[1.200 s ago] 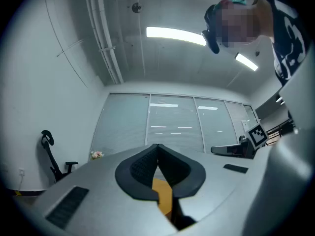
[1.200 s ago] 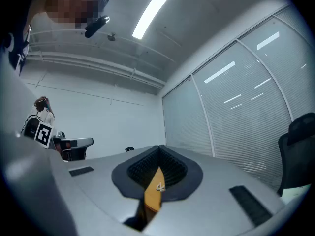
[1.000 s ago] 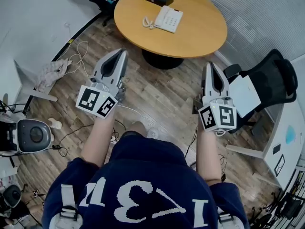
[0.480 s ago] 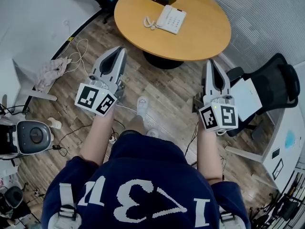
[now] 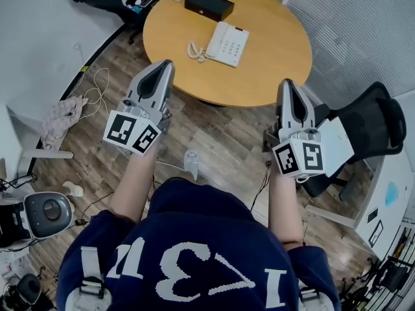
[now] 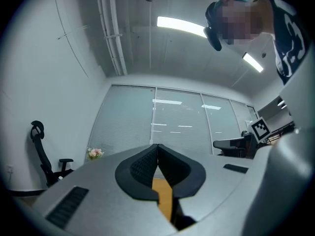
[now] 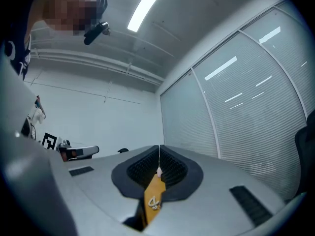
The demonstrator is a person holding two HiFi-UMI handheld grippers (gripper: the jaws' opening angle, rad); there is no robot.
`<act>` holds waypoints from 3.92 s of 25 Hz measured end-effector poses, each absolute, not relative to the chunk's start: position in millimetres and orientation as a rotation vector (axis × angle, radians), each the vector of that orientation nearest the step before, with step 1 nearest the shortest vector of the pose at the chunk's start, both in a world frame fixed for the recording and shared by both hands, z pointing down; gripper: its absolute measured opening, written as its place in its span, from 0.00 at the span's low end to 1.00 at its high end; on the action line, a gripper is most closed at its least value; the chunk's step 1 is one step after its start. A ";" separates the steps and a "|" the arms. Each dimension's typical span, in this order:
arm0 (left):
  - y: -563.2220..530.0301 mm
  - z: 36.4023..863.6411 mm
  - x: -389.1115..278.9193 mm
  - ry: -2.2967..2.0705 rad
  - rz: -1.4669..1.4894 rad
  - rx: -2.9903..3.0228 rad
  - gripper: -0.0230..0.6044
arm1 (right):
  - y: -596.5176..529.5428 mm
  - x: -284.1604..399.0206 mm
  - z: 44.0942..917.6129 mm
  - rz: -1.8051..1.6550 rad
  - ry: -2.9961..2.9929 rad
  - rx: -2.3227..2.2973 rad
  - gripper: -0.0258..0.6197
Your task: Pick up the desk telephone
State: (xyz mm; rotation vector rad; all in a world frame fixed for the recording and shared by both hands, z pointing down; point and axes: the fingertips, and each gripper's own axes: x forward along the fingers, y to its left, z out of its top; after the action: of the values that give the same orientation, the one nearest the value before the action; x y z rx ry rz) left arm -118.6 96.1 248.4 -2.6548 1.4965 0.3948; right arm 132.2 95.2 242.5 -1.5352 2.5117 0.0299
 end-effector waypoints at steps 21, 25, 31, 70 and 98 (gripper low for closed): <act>-72.5 270.8 -140.7 1.423 0.369 -2.776 0.06 | -51.4 104.6 261.3 -0.043 2.451 -1.654 0.09; -96.8 268.2 -133.4 1.434 0.365 -2.753 0.06 | -83.8 105.8 258.0 -0.026 2.469 -1.606 0.09; -146.4 252.2 -124.2 1.466 0.370 -2.695 0.06 | -148.2 111.6 235.2 0.012 2.473 -1.518 0.09; -322.5 343.9 -90.2 1.425 0.257 -2.944 0.07 | -297.2 131.6 333.5 -0.225 2.465 -1.749 0.09; -311.7 574.3 -47.0 1.220 -0.295 -3.727 0.50 | -283.2 101.7 602.7 -1.266 2.556 -1.590 0.40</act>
State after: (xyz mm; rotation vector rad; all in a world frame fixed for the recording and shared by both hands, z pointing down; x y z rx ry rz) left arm -47.0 -311.7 574.3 -3.7273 1.2196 -0.2947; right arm 101.7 -283.2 602.7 -1.5895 2.5555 -1.2656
